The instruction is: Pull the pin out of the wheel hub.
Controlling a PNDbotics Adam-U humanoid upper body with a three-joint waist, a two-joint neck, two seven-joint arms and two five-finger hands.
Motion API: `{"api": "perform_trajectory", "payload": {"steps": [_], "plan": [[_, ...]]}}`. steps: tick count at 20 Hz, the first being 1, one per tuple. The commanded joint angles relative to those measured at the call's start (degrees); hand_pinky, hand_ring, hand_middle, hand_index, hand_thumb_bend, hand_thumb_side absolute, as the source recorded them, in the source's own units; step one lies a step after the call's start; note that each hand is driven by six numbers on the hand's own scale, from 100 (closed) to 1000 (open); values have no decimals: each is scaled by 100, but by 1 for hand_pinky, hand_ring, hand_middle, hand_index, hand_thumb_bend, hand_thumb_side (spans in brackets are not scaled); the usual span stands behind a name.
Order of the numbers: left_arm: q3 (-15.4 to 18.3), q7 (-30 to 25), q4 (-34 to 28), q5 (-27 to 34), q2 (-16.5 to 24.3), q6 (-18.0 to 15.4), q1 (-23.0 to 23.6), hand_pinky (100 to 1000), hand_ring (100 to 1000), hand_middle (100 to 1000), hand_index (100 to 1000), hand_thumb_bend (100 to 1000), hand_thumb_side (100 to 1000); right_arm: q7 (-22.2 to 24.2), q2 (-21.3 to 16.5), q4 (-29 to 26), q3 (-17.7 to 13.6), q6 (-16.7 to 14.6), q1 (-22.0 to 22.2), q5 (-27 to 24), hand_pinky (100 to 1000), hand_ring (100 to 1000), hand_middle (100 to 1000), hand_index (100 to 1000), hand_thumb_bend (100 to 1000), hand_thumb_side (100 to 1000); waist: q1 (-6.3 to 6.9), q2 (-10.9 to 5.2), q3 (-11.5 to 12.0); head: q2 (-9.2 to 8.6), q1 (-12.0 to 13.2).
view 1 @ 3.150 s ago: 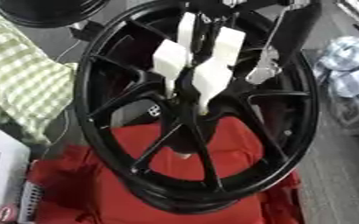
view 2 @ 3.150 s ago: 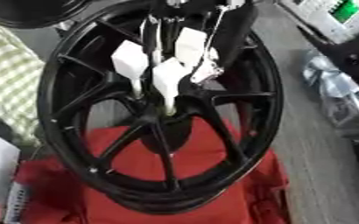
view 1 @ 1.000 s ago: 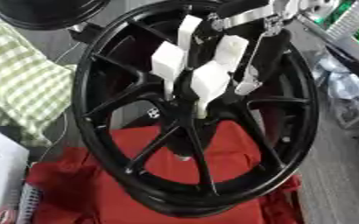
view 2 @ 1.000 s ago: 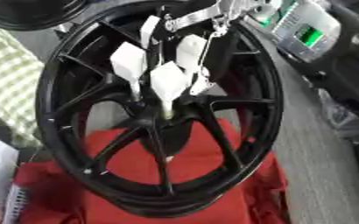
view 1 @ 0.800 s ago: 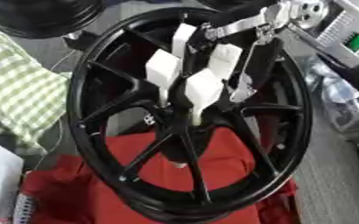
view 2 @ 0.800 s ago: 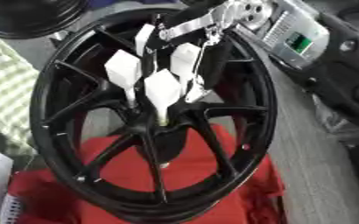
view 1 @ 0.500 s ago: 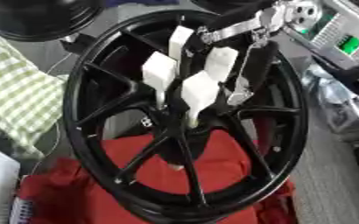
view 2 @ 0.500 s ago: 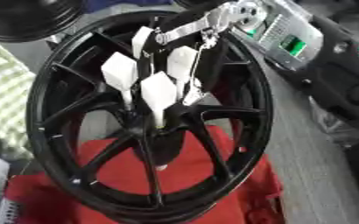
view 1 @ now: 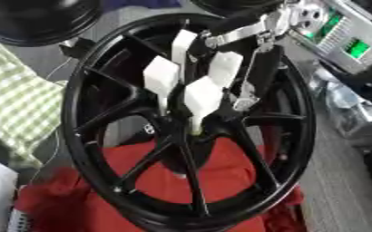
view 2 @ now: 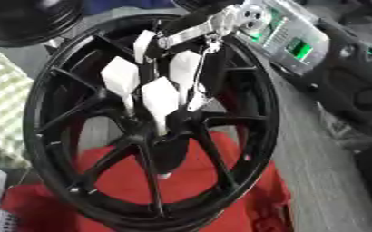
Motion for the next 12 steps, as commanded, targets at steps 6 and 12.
{"api": "perform_trajectory", "payload": {"steps": [6,12], "plan": [[44,-25,-48,15,107,-3,-76,804,738,756,807,790,613,-13,-133,-188,-14,91,-117,246,793,725,727,764,544,176,5,-102,-7,-85,-27],[38,-32,-53,18,95,-2,-82,805,738,757,807,787,614,-84,-65,-98,45,116,-152,300,783,712,714,753,526,190,7,-94,-4,-106,-24]]}}
